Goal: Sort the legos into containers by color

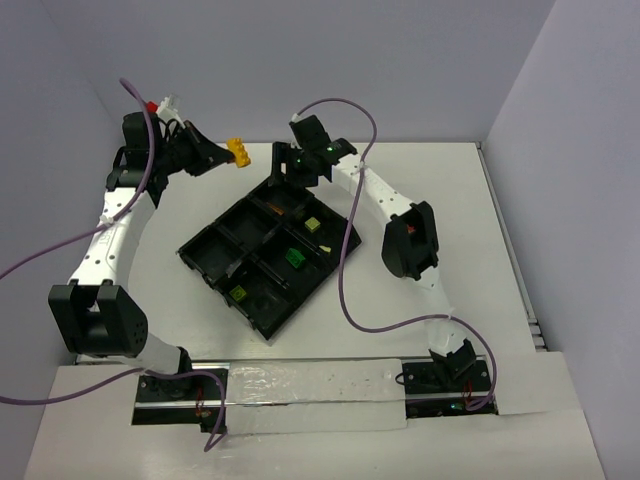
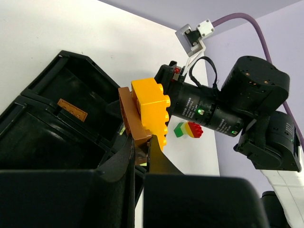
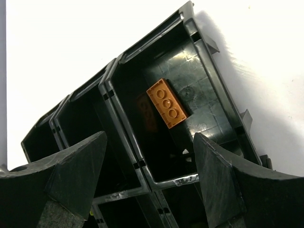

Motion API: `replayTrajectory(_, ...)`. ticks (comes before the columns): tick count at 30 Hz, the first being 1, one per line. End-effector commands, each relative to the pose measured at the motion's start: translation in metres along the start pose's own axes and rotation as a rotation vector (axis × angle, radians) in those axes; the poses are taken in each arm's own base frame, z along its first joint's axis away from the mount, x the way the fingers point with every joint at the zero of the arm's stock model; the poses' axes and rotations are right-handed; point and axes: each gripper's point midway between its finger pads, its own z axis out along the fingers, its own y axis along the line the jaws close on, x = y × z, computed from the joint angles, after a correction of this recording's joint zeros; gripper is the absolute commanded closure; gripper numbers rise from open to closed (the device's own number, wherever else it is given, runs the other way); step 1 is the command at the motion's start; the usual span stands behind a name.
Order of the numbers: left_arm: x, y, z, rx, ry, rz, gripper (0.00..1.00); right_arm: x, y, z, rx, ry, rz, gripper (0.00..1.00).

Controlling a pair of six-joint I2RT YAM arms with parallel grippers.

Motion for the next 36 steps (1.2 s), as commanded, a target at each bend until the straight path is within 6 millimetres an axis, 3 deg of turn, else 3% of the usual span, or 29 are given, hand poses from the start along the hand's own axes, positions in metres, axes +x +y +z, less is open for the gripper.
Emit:
replayTrajectory(1, 0.001, -0.007, 0.006, 0.076, 0.024, 0.022, 1.0, -0.04, 0.037, -0.08, -0.114, -0.106, -0.073, 0.2)
replayTrajectory(2, 0.002, -0.005, 0.008, 0.077, 0.03, 0.018, 1.0, -0.035, 0.035, -0.079, -0.119, -0.088, -0.076, 0.2)
replayTrajectory(5, 0.01, -0.011, 0.012, 0.136, 0.088, 0.006, 1.0, -0.031, 0.04, -0.109, -0.176, -0.082, -0.101, 0.22)
replayTrajectory(11, 0.025, -0.018, 0.017, 0.21, 0.171, -0.016, 1.0, -0.047, 0.058, -0.181, -0.29, -0.174, -0.156, 0.3)
replayTrajectory(14, 0.027, -0.022, 0.019, 0.22, 0.188, -0.019, 1.0, -0.055, 0.071, -0.195, -0.328, -0.201, -0.174, 0.37)
replayTrajectory(18, 0.035, -0.026, 0.022, 0.235, 0.228, -0.032, 1.0, -0.072, 0.084, -0.192, -0.34, -0.213, -0.164, 0.36)
replayTrajectory(23, 0.04, -0.031, 0.022, 0.238, 0.243, -0.029, 1.0, -0.069, 0.095, -0.166, -0.325, -0.185, -0.121, 0.28)
replayTrajectory(29, 0.048, -0.04, 0.024, 0.264, 0.268, -0.021, 1.0, -0.06, 0.097, -0.141, -0.295, -0.168, -0.086, 0.24)
replayTrajectory(36, 0.054, -0.043, 0.026, 0.27, 0.289, -0.018, 1.0, -0.055, 0.095, -0.122, -0.291, -0.146, -0.071, 0.31)
